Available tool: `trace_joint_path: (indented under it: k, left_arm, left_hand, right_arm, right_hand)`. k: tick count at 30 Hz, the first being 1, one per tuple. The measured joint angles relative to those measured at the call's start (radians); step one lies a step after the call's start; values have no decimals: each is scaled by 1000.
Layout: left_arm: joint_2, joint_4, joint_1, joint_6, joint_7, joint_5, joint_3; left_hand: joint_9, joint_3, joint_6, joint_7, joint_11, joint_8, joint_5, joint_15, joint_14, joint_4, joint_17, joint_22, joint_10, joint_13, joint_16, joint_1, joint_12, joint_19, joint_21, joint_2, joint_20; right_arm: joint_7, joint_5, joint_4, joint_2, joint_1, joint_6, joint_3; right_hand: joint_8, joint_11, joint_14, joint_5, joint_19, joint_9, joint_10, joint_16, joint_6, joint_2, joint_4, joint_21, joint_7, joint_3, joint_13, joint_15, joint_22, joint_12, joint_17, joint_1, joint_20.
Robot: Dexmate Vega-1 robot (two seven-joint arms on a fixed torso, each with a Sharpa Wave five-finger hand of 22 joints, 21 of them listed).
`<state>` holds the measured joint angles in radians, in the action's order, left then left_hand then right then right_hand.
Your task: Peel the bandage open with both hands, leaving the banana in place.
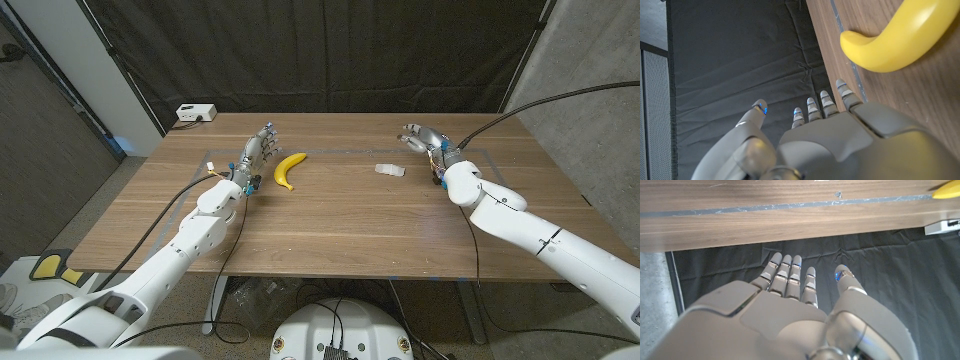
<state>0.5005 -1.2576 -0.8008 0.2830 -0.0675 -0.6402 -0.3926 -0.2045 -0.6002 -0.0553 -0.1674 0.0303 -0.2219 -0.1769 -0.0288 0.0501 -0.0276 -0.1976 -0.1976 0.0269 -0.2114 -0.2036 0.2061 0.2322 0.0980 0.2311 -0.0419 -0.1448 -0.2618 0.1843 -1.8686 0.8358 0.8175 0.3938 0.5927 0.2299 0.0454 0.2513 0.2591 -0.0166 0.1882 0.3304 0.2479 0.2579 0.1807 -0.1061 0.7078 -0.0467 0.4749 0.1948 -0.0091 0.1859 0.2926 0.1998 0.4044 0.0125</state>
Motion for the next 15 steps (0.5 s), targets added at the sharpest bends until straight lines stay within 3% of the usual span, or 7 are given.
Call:
trace_joint_path:
  k: [3, 4, 8, 15]
  left_arm:
    - [0, 0, 0, 0, -1, -1, 0]
    - [3, -4, -5, 0, -1, -1, 0]
    - [3, -4, -5, 0, -2, -2, 0]
    - [7, -12, -12, 0, -2, -4, 2]
  left_hand:
    - [0, 0, 0, 0, 0, 0, 0, 0, 0, 0, 0, 0, 0, 0, 0, -10, 0, 0, 0, -10, 0]
    - [0, 0, 2, -2, 0, 0, 0, 0, 0, 0, 0, 0, 0, 0, 0, -10, 0, 0, 0, -10, 0]
    - [0, 0, 4, -4, 0, 0, 0, 0, 0, 0, 0, 0, 0, 0, 0, -10, 0, 0, 0, -10, 0]
    - [0, 0, 4, -4, 0, 4, 0, 0, 0, 0, 0, 0, 0, 0, 0, -10, 0, 0, 0, -10, 0]
  right_arm:
    - [0, 0, -7, 2, -6, 0, 10]
    - [44, 50, -8, 3, -8, 56, 14]
    - [44, 50, -13, 4, -18, 56, 30]
    - [85, 102, -17, 4, -37, 101, 64]
  right_hand:
    - [0, -2, 3, 0, 9, 0, 10, 4, 16, 0, 3, 0, 2, 3, 0, -3, 0, 0, 0, 0, -2]
    - [0, -1, 9, 0, 12, 0, 17, 4, 17, 0, 2, 0, 4, 4, 0, -2, 0, 0, 0, 0, 2]
    - [11, -5, 34, 4, 27, 0, 67, 8, 62, -1, -3, 0, 1, 14, 0, -20, 0, 19, 0, 14, 2]
    - [11, -12, 55, 8, 39, 0, 87, 15, 88, 1, -8, 7, -1, 28, 0, -30, 0, 19, -2, 34, 7]
